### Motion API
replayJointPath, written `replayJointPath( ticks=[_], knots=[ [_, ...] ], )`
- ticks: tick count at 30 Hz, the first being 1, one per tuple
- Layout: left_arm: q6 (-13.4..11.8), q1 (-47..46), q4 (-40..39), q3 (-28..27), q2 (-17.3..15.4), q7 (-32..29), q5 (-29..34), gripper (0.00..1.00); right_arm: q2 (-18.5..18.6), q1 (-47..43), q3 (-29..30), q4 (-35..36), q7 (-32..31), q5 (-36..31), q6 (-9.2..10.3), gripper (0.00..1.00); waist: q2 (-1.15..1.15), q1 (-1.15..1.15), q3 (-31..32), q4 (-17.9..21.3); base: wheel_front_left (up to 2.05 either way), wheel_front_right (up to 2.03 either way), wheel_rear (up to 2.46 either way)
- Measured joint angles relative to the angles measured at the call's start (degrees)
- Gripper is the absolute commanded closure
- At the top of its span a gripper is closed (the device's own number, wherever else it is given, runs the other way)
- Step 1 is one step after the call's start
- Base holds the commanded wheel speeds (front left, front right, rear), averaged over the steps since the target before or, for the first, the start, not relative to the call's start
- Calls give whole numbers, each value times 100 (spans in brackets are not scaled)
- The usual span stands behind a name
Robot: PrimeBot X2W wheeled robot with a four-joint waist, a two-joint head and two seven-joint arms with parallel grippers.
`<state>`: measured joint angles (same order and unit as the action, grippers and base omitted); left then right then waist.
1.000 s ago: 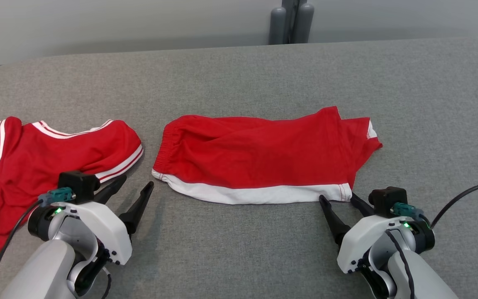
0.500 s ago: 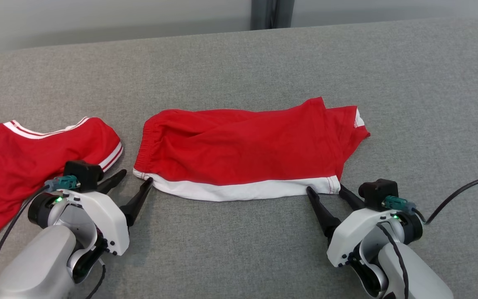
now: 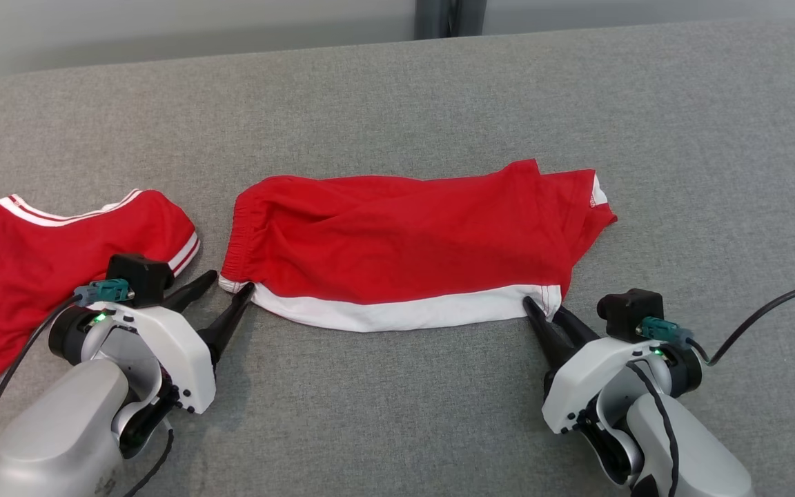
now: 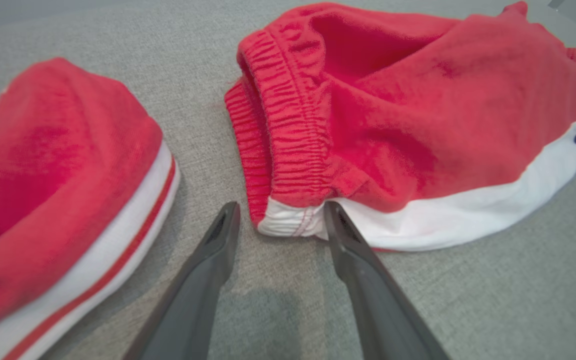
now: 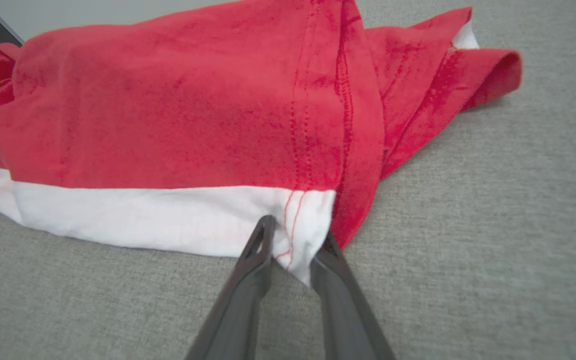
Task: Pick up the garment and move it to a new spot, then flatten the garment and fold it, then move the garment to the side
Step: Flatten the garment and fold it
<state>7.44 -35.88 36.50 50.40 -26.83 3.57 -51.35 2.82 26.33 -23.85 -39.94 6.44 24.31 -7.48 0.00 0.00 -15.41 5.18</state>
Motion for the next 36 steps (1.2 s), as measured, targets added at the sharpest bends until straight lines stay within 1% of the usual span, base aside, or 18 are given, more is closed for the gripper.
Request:
replayJointPath(
  ticks=[1, 3, 10, 13, 15, 17, 21, 25, 28, 30, 33, 36],
  knots=[
    [0, 0, 0, 0, 0, 0, 0, 100, 0, 0, 0, 0, 0, 0, 0, 76, 0, 0, 0, 0, 0, 0, 0],
    [0, -37, 10, 126, -8, 56, -96, 100, 0, 9, -30, -33, 15, 23, 0, 100, 0, 0, 11, -2, 0, 0, 0],
    [0, -72, -105, 430, -114, 277, -459, 100, -8, -21, -99, -138, 185, 109, 0, 100, 0, 0, 239, -25, 0, 0, 0],
    [0, 64, -299, 478, -188, 393, -628, 100, -10, -147, -40, -129, 282, 145, 0, 100, 0, 0, 422, -45, 0, 0, 0],
    [0, 208, -450, 495, -267, 466, -695, 100, 3, -281, 12, -51, 337, 169, 0, 100, 0, 0, 559, -60, 0, 0, 0],
    [-9, 476, -749, 447, -408, 566, -845, 100, 83, -537, 80, 211, 379, 291, -1, 100, 0, 0, 785, -87, 0, 0, 0],
    [-243, 955, -1379, 315, -548, 620, -1160, 100, 169, -1015, 118, 864, 353, 817, 0, 100, 0, 0, 1081, -113, 0, 0, 0],
    [-570, 1432, -2123, 219, -925, 615, -1324, 100, 444, -1390, 212, 1515, 205, 1056, 0, 100, 0, 0, 1306, -87, 0, 0, 0],
    [-832, 1660, -2687, 132, -1177, 646, -1393, 100, 537, -1596, 310, 1918, 53, 1074, -1, 100, 0, 0, 1368, -27, 0, 0, 0],
    [-962, 1756, -2995, 86, -1311, 617, -1443, 100, 563, -1686, 366, 2162, -45, 1072, 0, 100, 0, 0, 1375, 5, 0, 0, 0],
    [-1084, 1778, -3342, 38, -1485, 494, -1491, 100, 556, -1701, 419, 2465, -205, 1018, 0, 100, 0, 0, 1325, 41, 0, 0, 0],
    [-1160, 1614, -3538, -33, -1626, 342, -1470, 100, 544, -1493, 433, 2660, -360, 890, 0, 100, 0, 0, 1207, 78, 0, 0, 0]
  ],
)
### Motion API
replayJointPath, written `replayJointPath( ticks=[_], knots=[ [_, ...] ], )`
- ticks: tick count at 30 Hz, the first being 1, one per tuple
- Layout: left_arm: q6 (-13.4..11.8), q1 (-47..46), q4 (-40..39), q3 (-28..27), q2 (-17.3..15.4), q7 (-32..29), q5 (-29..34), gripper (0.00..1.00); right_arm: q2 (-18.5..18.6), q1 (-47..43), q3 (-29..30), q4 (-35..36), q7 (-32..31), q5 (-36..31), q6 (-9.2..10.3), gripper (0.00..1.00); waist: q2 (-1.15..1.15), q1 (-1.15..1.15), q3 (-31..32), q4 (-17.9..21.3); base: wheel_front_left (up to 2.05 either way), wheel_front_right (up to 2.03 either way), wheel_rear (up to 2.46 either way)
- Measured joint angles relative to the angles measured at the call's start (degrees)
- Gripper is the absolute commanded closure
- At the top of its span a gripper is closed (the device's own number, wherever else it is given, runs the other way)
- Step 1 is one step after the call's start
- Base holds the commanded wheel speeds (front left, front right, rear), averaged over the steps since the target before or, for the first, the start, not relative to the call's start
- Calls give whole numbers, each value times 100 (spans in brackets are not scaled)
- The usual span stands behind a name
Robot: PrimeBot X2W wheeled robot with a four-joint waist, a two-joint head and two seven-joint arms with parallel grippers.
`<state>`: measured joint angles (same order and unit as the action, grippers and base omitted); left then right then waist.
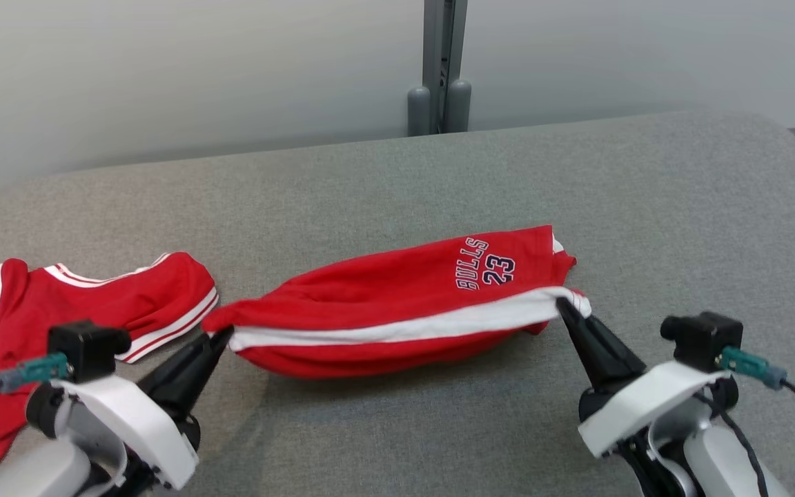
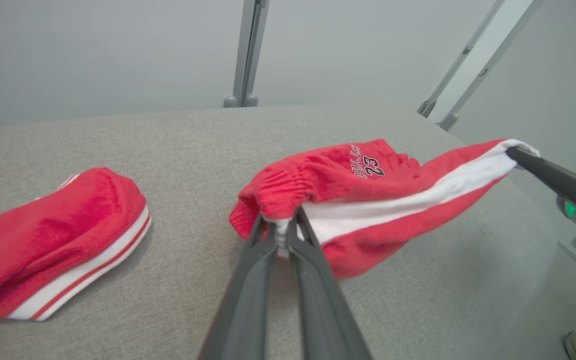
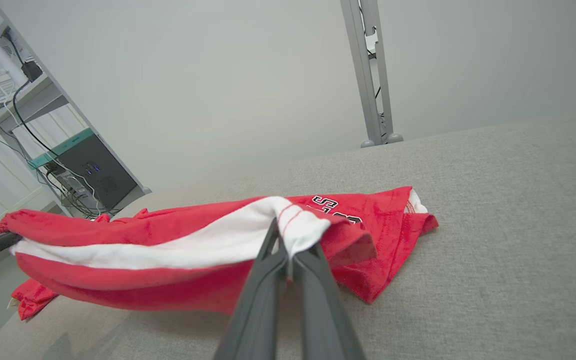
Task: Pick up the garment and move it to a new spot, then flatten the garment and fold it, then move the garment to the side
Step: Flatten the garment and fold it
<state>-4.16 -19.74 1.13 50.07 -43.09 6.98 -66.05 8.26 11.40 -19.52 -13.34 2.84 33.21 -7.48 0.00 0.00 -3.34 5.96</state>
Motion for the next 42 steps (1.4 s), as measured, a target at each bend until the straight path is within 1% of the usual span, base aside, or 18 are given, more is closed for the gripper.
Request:
replayJointPath(
  ticks=[3, 5, 8, 11, 13, 15, 18, 24, 28, 32, 36, 39, 42],
  knots=[
    [8, -464, -63, -130, -159, -227, 79, 100, -12, 485, 12, 49, -157, -120, 0, 100, 0, 0, -185, 30, 0, 0, 0],
    [130, -803, -31, -227, -207, -404, 65, 100, -54, 866, -19, 8, -246, -60, 0, 100, 0, 0, -338, 41, 0, 0, 0],
    [416, -1400, 151, -403, -185, -676, -86, 100, -64, 1584, -98, -207, -335, 34, 0, 100, 0, 0, -613, 44, 0, 0, 0],
    [684, -2021, 397, -652, -80, -948, -377, 100, -42, 2399, -157, -493, -363, 212, 0, 100, 0, 0, -918, 37, 0, 0, 0],
    [779, -2503, 634, -797, -81, -1082, -419, 100, -19, 2987, -196, -712, -357, 299, 0, 100, 0, 0, -1135, 29, 0, 0, 0],
    [870, -3023, 838, -905, -114, -1174, -323, 100, -22, 3594, -290, -935, -345, 409, 0, 100, 0, 0, -1357, 25, 0, 0, 0],
    [970, -3717, 1228, -1118, 33, -1311, -453, 100, -31, 4474, -391, -1299, -265, 474, -1, 100, 0, 0, -1687, 18, 0, 0, 0],
    [1098, -5162, 2115, -1291, 265, -1540, -381, 100, -21, 6225, -375, -2048, 10, 535, -2, 100, 0, 0, -2310, -4, 0, 0, 0],
    [1149, -5996, 2725, -1274, 461, -1604, -231, 100, -59, 7201, -297, -2498, 279, 477, -4, 100, 0, 0, -2681, -30, 0, 0, 0],
    [1169, -6668, 3089, -1134, 625, -1548, -44, 100, -111, 8062, -138, -2932, 713, 267, -20, 100, 0, 0, -2979, -49, 0, 0, 0],
    [1171, -7047, 3318, -980, 735, -1497, -53, 100, -279, 8518, -53, -3386, 931, 97, -19, 100, 0, 0, -3140, -28, 0, 0, 0],
    [1170, -7187, 3494, -849, 804, -1499, -156, 100, -405, 8685, -93, -3637, 998, 42, -18, 100, 0, 0, -3174, 29, 0, 0, 0],
    [1167, -7195, 3478, -621, 838, -1559, -286, 100, -447, 8718, -219, -3839, 1034, 46, -2, 100, 0, 0, -3200, 65, 0, 0, 0]
  ],
)
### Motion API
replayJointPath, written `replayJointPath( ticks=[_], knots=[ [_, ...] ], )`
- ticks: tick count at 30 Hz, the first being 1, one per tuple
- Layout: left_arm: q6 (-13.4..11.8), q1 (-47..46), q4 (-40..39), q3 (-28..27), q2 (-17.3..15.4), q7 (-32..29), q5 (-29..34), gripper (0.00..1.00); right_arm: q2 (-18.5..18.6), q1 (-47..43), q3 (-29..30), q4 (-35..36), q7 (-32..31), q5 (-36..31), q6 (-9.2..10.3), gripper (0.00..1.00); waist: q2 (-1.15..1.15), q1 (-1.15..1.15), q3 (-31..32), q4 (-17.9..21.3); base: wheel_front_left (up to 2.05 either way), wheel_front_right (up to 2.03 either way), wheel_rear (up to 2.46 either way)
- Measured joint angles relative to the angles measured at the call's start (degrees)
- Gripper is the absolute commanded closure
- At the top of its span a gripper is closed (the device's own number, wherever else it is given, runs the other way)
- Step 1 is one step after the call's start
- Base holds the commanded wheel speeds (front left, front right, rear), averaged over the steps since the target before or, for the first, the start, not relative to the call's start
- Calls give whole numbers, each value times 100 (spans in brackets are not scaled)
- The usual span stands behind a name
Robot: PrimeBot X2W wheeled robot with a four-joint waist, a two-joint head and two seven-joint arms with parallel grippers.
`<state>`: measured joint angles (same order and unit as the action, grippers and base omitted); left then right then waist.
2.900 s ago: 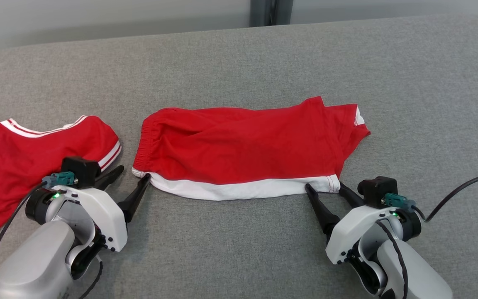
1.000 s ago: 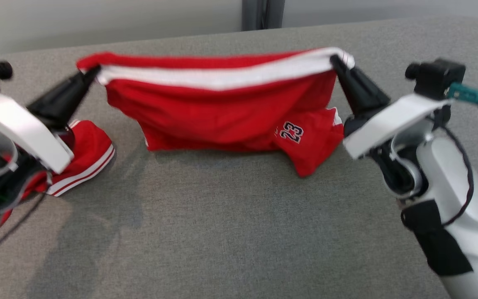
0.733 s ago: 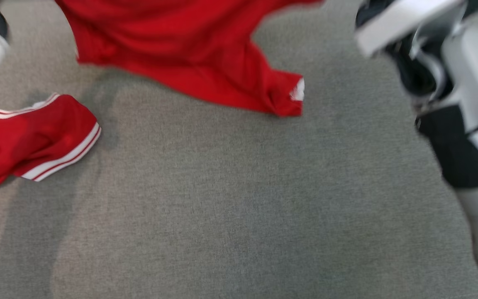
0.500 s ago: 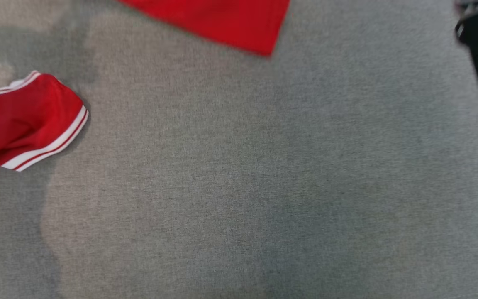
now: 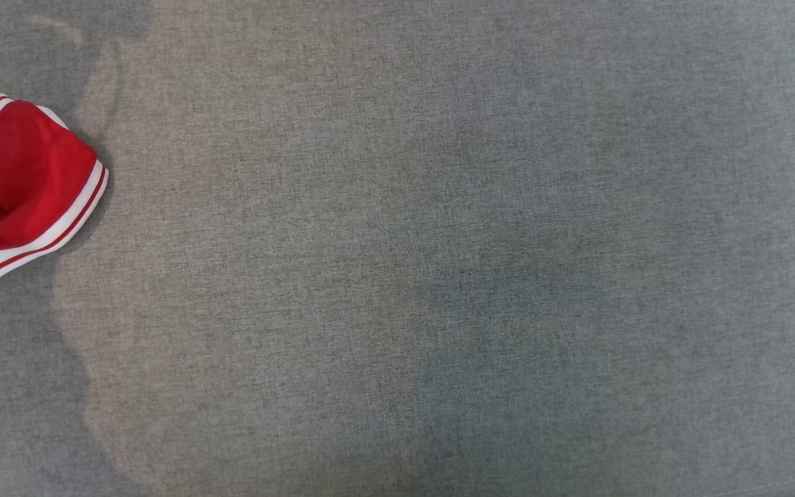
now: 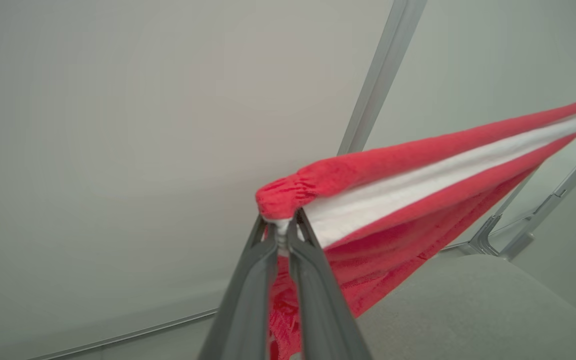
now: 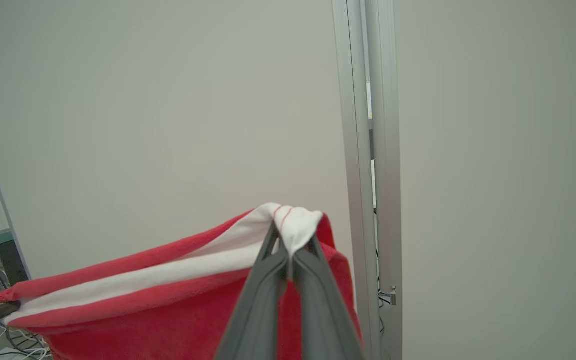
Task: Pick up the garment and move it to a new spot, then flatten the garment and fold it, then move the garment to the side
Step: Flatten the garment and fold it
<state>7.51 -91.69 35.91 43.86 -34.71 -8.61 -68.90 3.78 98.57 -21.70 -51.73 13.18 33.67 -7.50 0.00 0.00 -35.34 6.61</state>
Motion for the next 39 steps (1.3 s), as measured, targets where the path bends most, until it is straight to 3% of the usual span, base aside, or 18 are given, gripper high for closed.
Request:
replayJointPath(
  ticks=[11, 17, 26, 33, 39],
  knots=[
    [-1, 1081, -521, 804, -382, -83, -590, 100, -56, -900, -870, -268, -216, 377, 1, 100, 0, 0, 256, 49, 0, 0, 0],
    [-1, 2335, -778, 1123, -576, 133, -995, 100, 124, -2088, -1566, -86, -590, 793, 0, 100, 0, 0, 798, 90, 0, 0, 0],
    [-141, 3960, -1207, 1362, -536, 276, -1691, 100, 776, -3804, -2192, 676, -1545, 1756, 1, 100, 0, 0, 1831, 132, 0, 0, 0],
    [-565, 4927, -2149, 1923, -555, 315, -1517, 100, 1495, -5139, -2369, 1686, -2035, 2096, 1, 100, 0, 0, 2563, 73, 0, 0, 0],
    [-918, 5505, -3008, 2406, -822, 144, -1289, 100, 2039, -6347, -2136, 2655, -2551, 2299, 1, 100, 0, 0, 2973, -46, 0, 0, 0]
  ],
)
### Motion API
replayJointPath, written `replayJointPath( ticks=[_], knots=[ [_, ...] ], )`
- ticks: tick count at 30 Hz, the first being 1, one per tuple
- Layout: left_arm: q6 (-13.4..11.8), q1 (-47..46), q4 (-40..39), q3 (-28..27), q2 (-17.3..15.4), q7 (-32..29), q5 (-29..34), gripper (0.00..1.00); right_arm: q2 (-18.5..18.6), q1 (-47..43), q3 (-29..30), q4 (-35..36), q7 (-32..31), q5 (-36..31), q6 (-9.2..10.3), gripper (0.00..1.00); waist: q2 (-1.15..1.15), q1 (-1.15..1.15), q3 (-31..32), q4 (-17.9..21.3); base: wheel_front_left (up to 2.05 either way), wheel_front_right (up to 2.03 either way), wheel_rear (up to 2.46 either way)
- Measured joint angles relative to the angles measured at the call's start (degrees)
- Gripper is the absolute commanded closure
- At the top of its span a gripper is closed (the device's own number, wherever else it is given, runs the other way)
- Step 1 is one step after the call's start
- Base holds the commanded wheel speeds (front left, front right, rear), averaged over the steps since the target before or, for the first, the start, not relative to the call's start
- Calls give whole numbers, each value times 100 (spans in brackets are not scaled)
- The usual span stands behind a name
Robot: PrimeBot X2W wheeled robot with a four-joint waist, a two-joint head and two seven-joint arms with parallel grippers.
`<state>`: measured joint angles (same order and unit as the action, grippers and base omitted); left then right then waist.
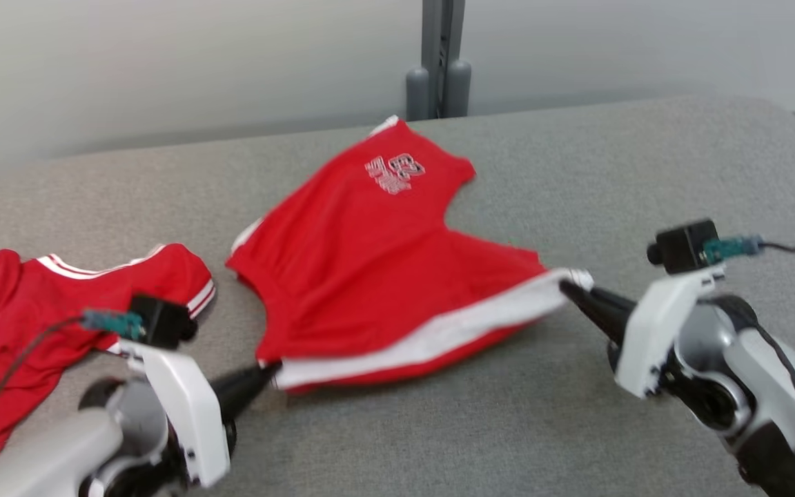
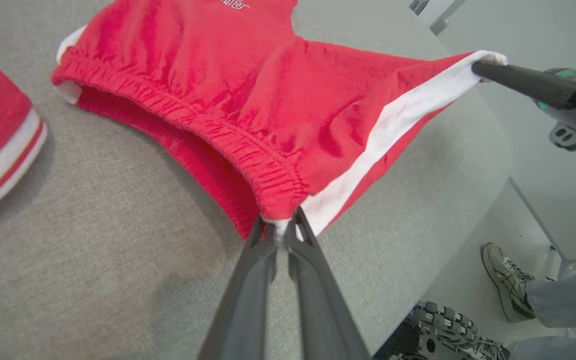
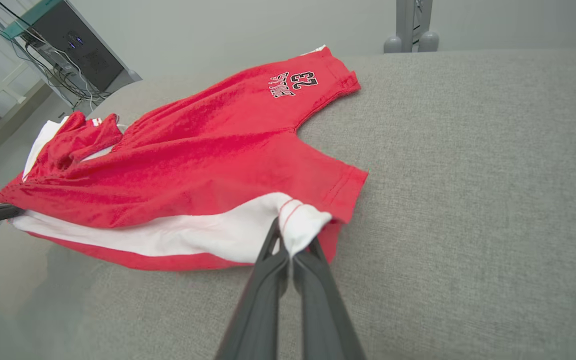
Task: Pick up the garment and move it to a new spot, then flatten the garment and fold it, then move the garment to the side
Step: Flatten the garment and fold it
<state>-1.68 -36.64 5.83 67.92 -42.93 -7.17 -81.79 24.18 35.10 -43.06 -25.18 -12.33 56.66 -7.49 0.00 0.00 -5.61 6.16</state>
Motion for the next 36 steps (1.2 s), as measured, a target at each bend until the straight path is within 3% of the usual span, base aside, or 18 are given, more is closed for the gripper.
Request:
replayJointPath(
  ticks=[5, 9, 13, 17, 25, 36],
  knots=[
    [-211, 374, -734, 235, -268, -245, 3, 100, 465, -922, 524, 764, -528, -115, 0, 100, 0, 0, 197, -132, 0, 0, 0],
    [-364, 552, -1169, 288, -399, -334, -21, 100, 553, -1627, 1169, 1384, -983, -419, 0, 100, 0, 0, 290, -247, 0, 0, 0],
    [-449, 574, -1266, 194, -465, -338, -140, 100, 302, -2003, 1797, 1970, -1440, -864, 0, 100, 0, 0, 298, -313, 0, 0, 0],
    [-326, 513, -1140, -43, -393, -523, -692, 100, -108, -2045, 2271, 2283, -1976, -1184, 0, 100, 0, 0, 220, -357, 0, 0, 0],
    [14, -112, -477, -601, -270, -1351, -1833, 100, -636, -1048, 2571, 2140, -2894, -1596, 0, 100, 0, 0, -138, -424, 0, 0, 0],
    [92, -822, 463, -855, -16, -2064, -2248, 100, -938, 269, 2689, 1069, -3094, -1740, 0, 100, 0, 0, -578, -606, 0, 0, 0]
  ],
)
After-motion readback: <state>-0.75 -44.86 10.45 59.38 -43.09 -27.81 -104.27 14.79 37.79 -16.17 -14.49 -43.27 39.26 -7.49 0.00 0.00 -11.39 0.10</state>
